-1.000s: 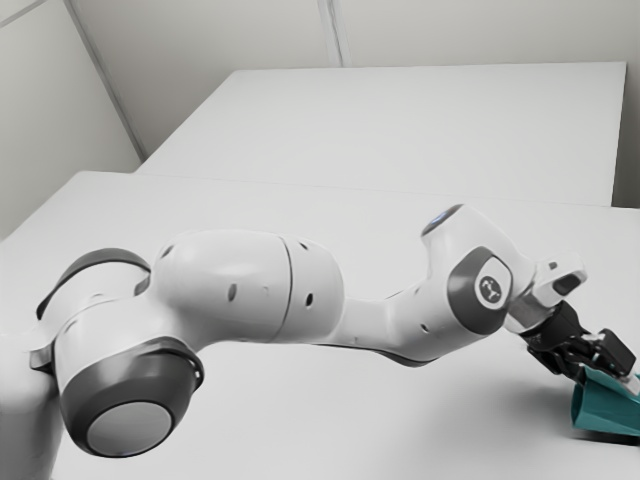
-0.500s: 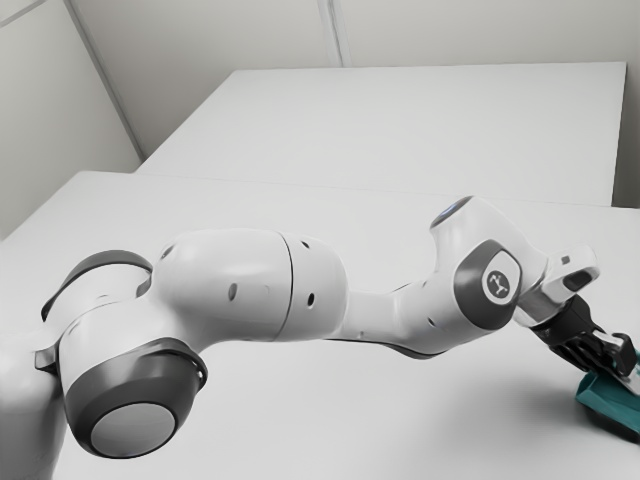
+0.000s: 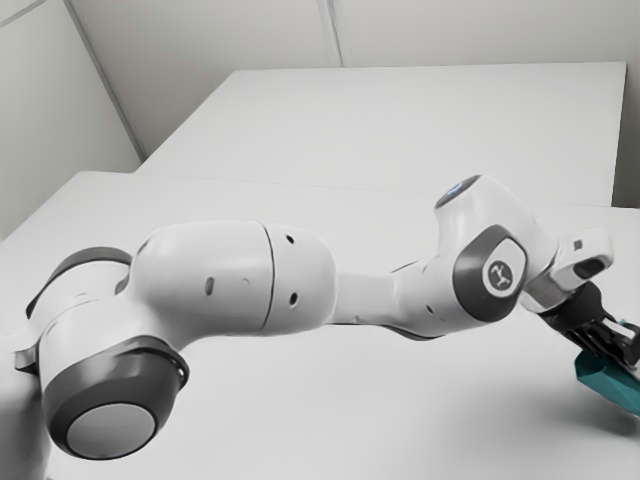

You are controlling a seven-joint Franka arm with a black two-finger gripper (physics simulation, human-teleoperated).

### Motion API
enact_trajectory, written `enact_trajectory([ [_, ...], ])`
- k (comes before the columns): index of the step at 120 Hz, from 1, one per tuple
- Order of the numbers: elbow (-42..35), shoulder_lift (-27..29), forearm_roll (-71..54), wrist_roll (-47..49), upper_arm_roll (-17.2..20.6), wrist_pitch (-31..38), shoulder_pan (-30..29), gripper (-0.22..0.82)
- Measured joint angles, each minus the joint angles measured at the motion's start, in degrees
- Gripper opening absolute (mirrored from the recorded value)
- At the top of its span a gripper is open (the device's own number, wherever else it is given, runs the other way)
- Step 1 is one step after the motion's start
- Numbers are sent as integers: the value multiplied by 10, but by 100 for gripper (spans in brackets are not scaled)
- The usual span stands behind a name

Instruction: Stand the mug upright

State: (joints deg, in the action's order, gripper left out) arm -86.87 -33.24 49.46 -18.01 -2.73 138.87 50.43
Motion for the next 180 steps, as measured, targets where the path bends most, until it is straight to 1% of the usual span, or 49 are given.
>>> enact_trajectory([
  [18, -50, 52, -74, 18, -3, 0, -26, -17],
  [45, -169, 133, -172, 44, -3, -5, -81, -18],
  [60, -229, 184, -241, 62, -5, -20, -121, -18],
  [86, -263, 225, -367, 92, -6, -77, -188, -18],
  [106, -272, 240, -458, 108, -7, -127, -237, -18],
  [123, -277, 242, -513, 117, -8, -152, -270, -18],
  [151, -286, 242, -572, 128, -9, -169, -320, -18],
  [180, -288, 238, -590, 132, -9, -175, -365, -18],
])
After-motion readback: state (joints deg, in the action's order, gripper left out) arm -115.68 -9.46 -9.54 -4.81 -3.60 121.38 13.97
